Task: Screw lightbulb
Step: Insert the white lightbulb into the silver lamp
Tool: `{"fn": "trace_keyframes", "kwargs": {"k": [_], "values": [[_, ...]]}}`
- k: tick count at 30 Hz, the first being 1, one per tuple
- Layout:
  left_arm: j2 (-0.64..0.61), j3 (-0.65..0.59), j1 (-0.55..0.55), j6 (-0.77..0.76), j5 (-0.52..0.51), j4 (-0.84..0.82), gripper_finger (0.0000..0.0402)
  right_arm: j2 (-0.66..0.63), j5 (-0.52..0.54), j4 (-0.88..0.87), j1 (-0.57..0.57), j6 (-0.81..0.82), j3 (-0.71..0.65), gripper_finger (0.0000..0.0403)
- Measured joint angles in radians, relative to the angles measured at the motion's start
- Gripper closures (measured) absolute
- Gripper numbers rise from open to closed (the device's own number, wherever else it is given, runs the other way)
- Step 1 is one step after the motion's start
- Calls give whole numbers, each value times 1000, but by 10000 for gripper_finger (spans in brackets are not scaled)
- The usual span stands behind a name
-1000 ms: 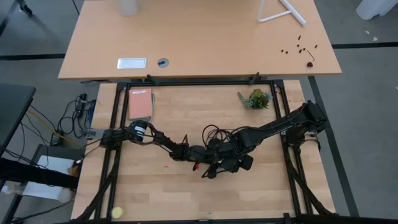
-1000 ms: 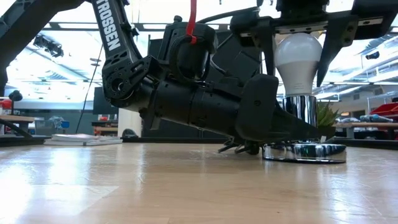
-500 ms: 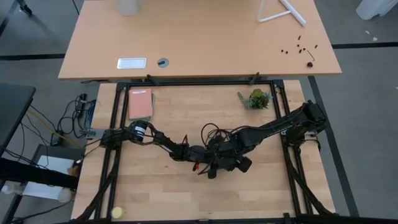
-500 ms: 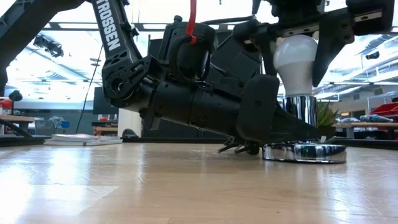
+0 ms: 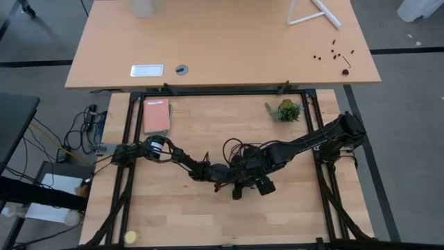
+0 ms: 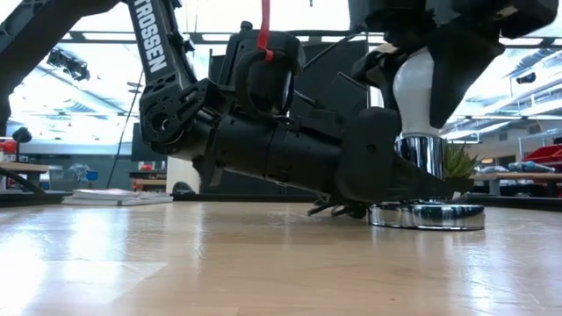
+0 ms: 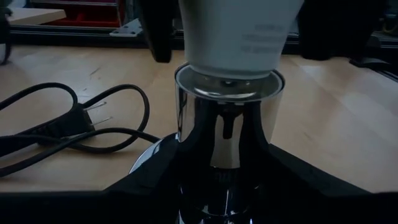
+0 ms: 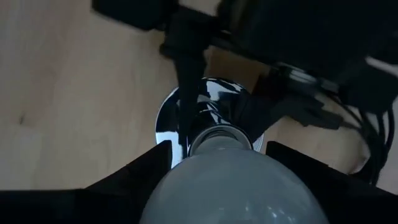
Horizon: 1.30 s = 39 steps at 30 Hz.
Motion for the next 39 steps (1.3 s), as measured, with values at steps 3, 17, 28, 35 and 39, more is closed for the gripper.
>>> {"fn": "trace_keyframes", "kwargs": {"k": [3, 17, 28, 35, 39], "values": [[0, 0, -1, 1, -15, 3, 206, 0, 2, 14, -1, 83, -1, 143], [0, 0, -6, -7, -63, 6, 206, 3, 55, 30, -16, 643, -1, 142], [0, 1, -7, -29, -85, -1, 206, 3, 78, 12, -33, 1094, -2, 140], [-3, 3, -7, -30, -85, -16, 206, 3, 79, 9, -40, 1141, -2, 130], [-3, 3, -7, -31, -85, -20, 206, 3, 44, 5, -45, 1056, 7, 109]]}}
